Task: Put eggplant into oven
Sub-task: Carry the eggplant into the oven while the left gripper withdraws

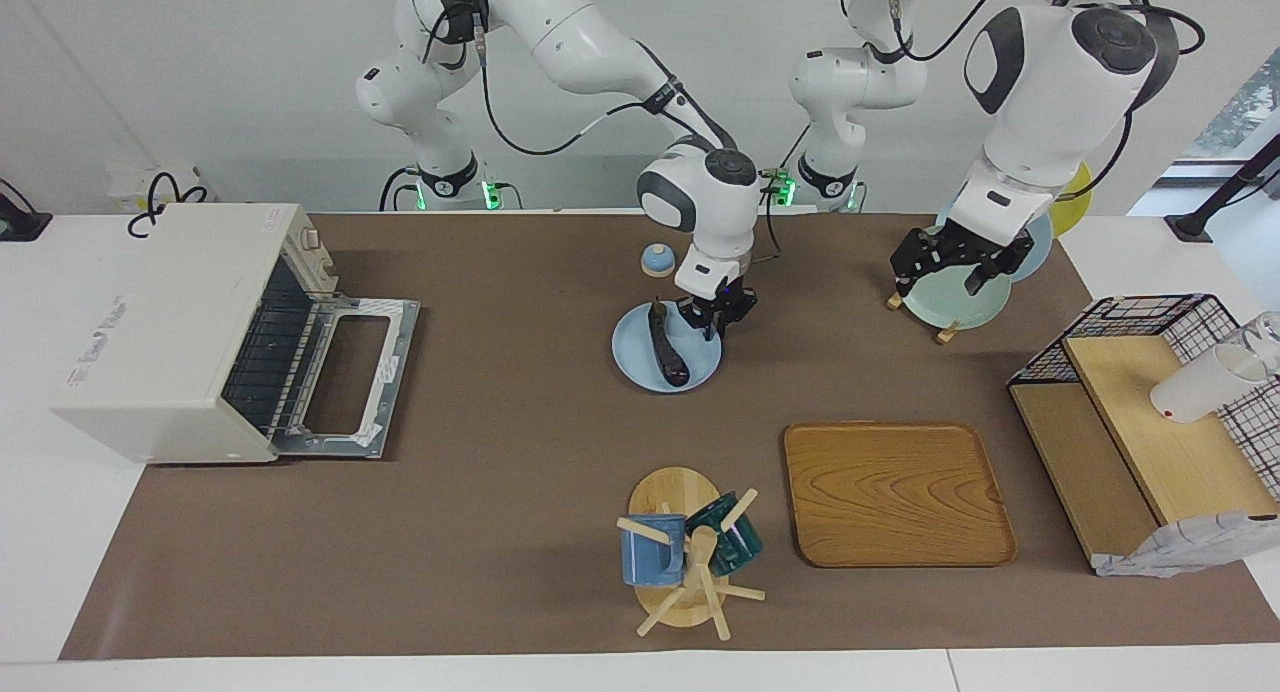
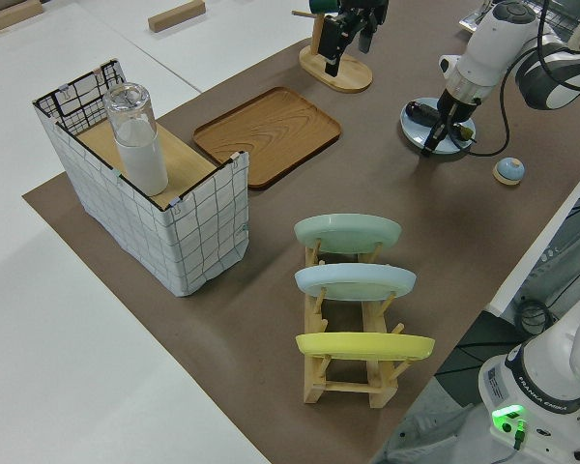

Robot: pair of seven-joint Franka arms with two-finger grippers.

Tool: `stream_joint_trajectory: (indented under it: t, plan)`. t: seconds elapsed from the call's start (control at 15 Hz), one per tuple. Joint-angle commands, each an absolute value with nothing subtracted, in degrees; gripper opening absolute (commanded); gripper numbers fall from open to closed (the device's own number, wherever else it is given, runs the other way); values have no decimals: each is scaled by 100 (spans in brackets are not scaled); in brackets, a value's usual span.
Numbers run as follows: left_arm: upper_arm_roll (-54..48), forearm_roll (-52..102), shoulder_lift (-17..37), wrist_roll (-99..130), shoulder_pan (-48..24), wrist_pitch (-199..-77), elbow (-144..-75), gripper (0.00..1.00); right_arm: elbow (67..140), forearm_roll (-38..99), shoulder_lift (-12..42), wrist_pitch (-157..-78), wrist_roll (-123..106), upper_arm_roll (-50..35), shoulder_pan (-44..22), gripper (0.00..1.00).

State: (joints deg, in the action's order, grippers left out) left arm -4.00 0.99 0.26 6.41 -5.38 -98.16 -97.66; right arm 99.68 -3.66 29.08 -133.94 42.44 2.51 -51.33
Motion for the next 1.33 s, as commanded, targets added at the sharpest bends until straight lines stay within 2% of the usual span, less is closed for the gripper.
stream_joint_trajectory:
  t: [0.0,0.13,0.27,0.4,0.6,1.0,1.27]
  plan:
    - [-361,-35,-175,317,-422,-9598,-9765,100,10213,-859,2830,-13466,4175,220,-5080,0]
    - [-299,-131,-228,229,-413,-9458,-9756,100,10134,-1351,2813,-13081,4088,237,-5063,0]
    - [-308,-141,-413,185,-404,-9404,-9896,100,9775,-1905,2786,-12282,3938,229,-5045,0]
    - [-299,-141,-466,176,-387,-9422,-9993,100,9843,-2065,2559,-11911,3929,307,-4940,0]
    - [-299,-141,-457,176,-325,-9457,-9984,100,10063,-2153,2067,-11611,3571,299,-4256,0]
    - [-299,-141,-413,149,-307,-9387,-9861,100,11643,-2109,608,-11637,1928,281,-2561,0]
    - [-290,-62,-352,158,-360,-9203,-9712,100,12014,-2092,176,-11575,942,281,-1751,0]
